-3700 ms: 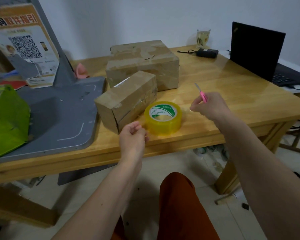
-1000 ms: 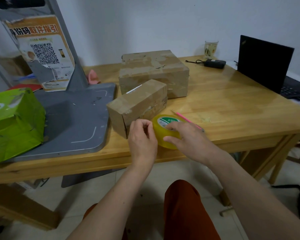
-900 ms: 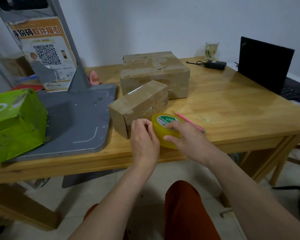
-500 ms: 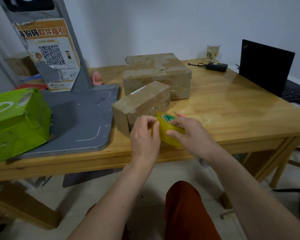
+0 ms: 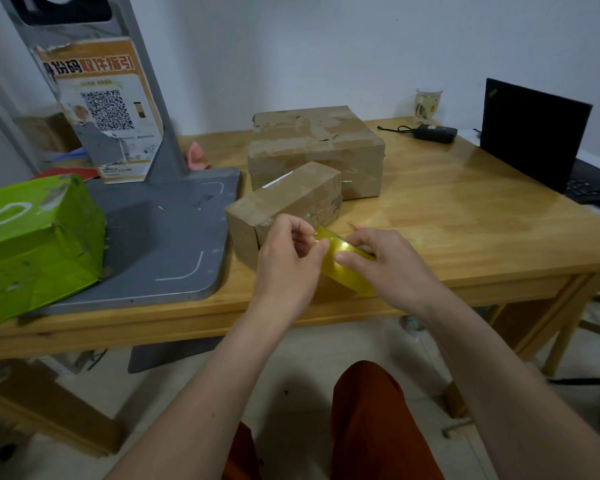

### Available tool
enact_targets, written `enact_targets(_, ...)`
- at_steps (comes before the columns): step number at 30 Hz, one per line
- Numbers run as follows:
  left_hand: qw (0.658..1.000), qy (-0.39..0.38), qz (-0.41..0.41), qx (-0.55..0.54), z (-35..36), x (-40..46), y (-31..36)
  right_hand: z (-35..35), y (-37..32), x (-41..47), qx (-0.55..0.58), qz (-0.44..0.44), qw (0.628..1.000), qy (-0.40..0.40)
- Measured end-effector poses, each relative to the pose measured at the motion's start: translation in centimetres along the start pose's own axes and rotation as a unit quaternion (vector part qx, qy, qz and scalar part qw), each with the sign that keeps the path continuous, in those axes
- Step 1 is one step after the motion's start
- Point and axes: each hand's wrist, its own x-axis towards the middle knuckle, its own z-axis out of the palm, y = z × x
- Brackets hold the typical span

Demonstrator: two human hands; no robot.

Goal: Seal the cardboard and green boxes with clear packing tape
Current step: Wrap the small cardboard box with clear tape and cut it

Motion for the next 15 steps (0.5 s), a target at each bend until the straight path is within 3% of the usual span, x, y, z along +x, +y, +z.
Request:
enact_targets(6, 0.993, 0.032, 0.065, 0.093, -1.5, 1.0, 0.7, -0.1, -2.1, -1.1, -0.014, -0.046, 0.999, 0.009)
enact_targets(8, 0.991, 0.049, 0.072, 0.097, -1.8, 0.8, 1.0, 0.0, -2.0, -1.4, 0.03, -0.062, 0.998, 0.003)
enact_targets(11, 0.996, 0.058, -0.009, -0.066, -3.2, 1.4, 1.7, 0.3, -1.6, -3.0, 0.135, -0.087, 0.987, 0.003)
enact_targets(13, 0.973, 0.041, -0.094, -0.208, -4.1, 1.9, 2.1, 0.8, -1.1, -3.7, 0.167, -0.111, 0.978, 0.055)
enact_targets(15, 0.957, 0.028, -0.14, -0.253, -4.7, 2.0, 2.4, 1.3, -0.7, -3.9, 0.192, -0.125, 0.966, 0.116)
